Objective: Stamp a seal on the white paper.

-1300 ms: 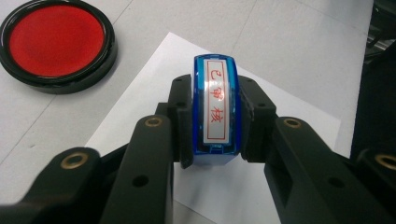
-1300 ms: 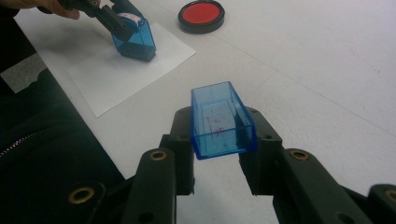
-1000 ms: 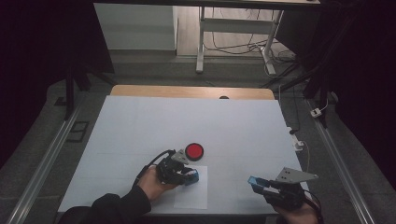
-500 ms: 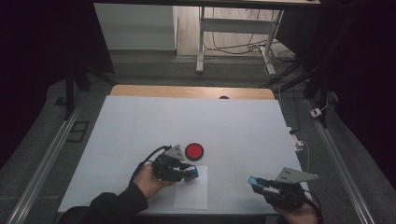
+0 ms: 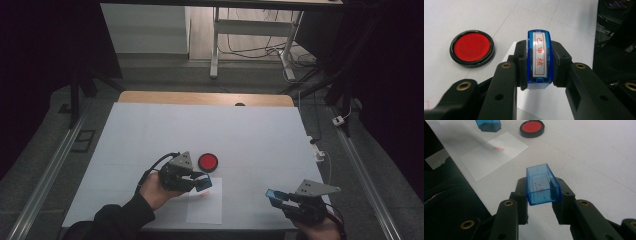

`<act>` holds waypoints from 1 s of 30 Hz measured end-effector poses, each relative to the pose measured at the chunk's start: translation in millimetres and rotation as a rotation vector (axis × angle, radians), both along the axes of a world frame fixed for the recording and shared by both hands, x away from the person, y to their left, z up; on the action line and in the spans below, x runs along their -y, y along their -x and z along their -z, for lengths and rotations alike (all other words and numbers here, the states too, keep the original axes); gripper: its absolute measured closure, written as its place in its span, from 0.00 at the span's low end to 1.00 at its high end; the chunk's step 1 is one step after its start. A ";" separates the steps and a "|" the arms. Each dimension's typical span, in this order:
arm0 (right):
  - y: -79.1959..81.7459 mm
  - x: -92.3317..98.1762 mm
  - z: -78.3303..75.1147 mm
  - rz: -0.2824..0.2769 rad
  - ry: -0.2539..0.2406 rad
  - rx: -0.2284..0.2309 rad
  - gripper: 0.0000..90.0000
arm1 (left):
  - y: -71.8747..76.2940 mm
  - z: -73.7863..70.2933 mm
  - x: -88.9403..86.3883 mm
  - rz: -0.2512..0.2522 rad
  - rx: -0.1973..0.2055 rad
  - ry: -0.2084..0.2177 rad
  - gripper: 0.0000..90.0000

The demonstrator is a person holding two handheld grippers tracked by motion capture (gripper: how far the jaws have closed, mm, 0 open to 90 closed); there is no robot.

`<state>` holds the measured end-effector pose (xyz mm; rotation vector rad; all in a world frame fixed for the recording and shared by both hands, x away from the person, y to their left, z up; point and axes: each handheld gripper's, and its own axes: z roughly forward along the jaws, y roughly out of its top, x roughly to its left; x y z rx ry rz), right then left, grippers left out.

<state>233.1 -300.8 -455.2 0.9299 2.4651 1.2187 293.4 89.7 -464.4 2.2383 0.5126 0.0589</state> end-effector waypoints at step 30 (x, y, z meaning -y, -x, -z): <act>-0.7 -0.5 0.0 -0.002 0.009 -0.010 0.76 | 5.2 -26.2 -21.3 0.059 0.047 0.131 0.78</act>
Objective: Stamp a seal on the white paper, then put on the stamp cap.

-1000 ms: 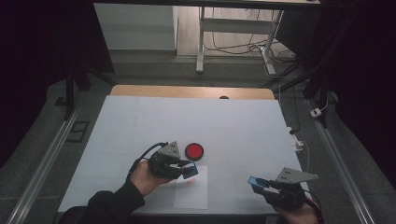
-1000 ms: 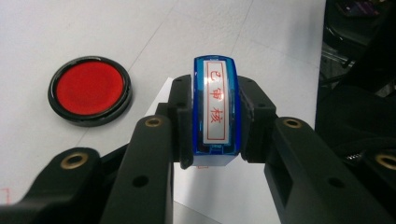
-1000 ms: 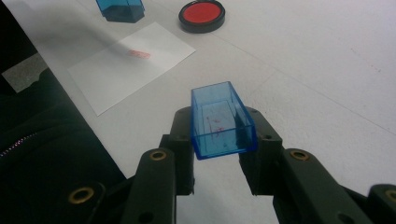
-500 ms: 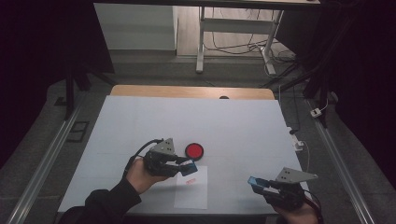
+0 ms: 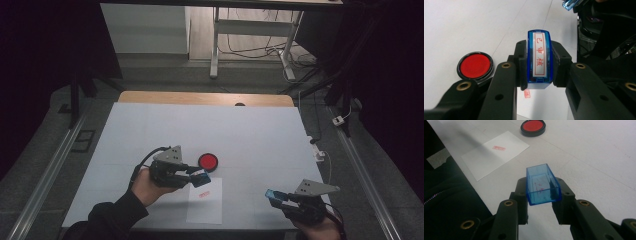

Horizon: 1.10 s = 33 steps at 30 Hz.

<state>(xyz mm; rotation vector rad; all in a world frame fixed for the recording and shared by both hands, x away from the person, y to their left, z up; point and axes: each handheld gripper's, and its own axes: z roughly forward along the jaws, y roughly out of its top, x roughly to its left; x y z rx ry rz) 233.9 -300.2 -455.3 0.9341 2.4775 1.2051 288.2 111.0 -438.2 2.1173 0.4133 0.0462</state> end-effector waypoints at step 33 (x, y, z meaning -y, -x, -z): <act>-6.7 -15.8 -4.2 -0.073 -0.046 0.013 0.76 | 1.1 3.5 4.7 0.043 0.011 -0.003 0.78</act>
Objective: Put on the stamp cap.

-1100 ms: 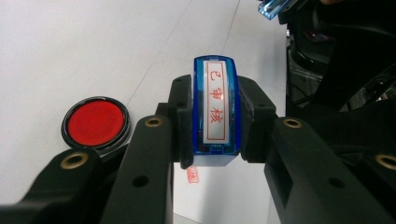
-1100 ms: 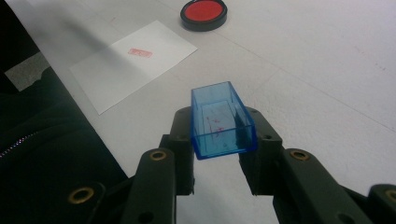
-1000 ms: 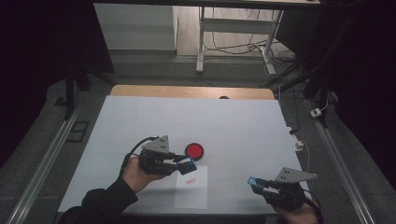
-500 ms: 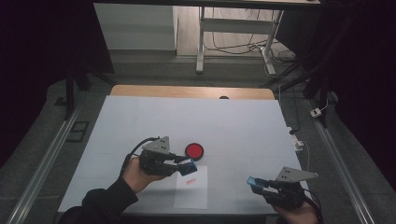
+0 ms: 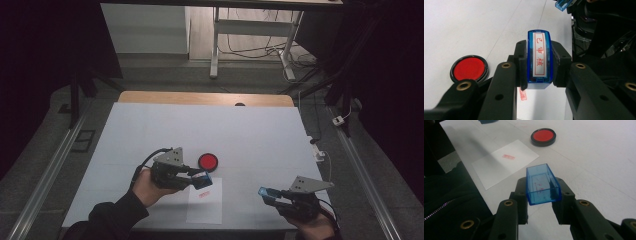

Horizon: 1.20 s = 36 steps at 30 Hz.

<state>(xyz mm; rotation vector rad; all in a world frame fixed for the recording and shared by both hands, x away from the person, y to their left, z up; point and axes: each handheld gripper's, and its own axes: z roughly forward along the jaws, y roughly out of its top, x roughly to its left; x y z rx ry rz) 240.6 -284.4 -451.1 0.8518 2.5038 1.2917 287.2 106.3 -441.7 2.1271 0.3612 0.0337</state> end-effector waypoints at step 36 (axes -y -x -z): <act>-23.3 -57.6 4.6 -0.220 -0.032 0.011 0.76 | 0.5 -2.2 0.0 0.065 0.057 -0.008 0.78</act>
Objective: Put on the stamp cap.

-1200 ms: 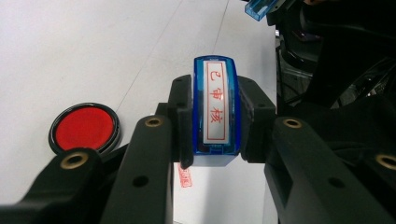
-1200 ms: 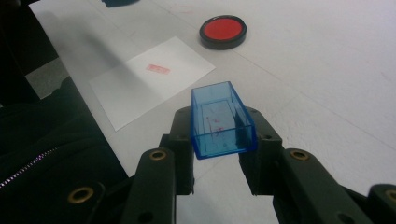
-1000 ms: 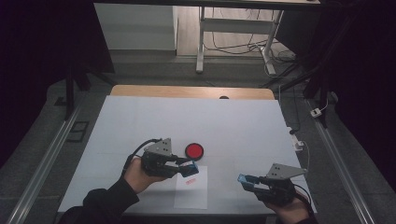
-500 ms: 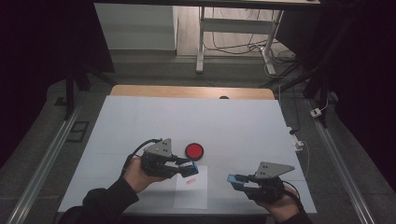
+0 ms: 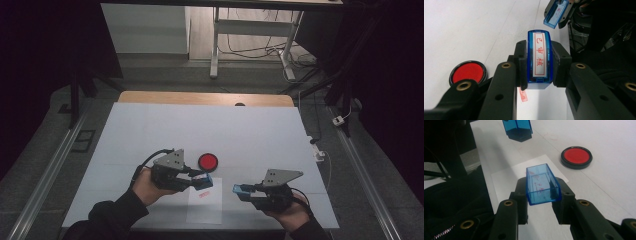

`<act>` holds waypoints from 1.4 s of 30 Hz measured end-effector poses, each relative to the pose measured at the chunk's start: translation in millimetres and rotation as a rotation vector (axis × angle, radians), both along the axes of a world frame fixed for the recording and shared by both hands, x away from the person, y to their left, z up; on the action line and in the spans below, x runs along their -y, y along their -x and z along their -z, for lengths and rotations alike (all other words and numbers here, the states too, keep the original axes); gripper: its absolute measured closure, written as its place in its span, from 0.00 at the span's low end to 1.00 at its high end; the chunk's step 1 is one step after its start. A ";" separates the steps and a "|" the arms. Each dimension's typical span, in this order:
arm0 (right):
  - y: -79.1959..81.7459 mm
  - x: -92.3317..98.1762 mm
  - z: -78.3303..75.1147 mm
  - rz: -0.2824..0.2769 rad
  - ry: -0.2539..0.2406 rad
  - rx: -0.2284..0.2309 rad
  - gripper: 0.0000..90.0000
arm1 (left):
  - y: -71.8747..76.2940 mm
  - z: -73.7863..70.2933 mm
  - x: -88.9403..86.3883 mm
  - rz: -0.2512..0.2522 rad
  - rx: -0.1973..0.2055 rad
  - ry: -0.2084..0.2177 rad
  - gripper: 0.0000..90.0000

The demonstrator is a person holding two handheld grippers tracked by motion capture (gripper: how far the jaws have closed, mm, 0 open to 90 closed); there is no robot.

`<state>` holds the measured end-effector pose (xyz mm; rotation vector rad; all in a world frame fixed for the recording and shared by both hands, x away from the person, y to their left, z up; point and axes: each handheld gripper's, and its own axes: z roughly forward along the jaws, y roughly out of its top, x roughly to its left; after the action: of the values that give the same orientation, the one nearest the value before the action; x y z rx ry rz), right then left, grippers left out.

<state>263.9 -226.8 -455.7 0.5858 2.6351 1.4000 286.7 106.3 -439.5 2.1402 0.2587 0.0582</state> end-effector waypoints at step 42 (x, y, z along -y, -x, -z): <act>-26.6 -59.4 16.8 -0.201 -0.053 -0.052 0.76 | 1.5 -4.0 3.9 0.075 0.055 0.015 0.78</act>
<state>290.5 -167.4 -472.5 0.3759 2.7713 1.5307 285.2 102.4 -435.5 2.1284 0.1466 0.0712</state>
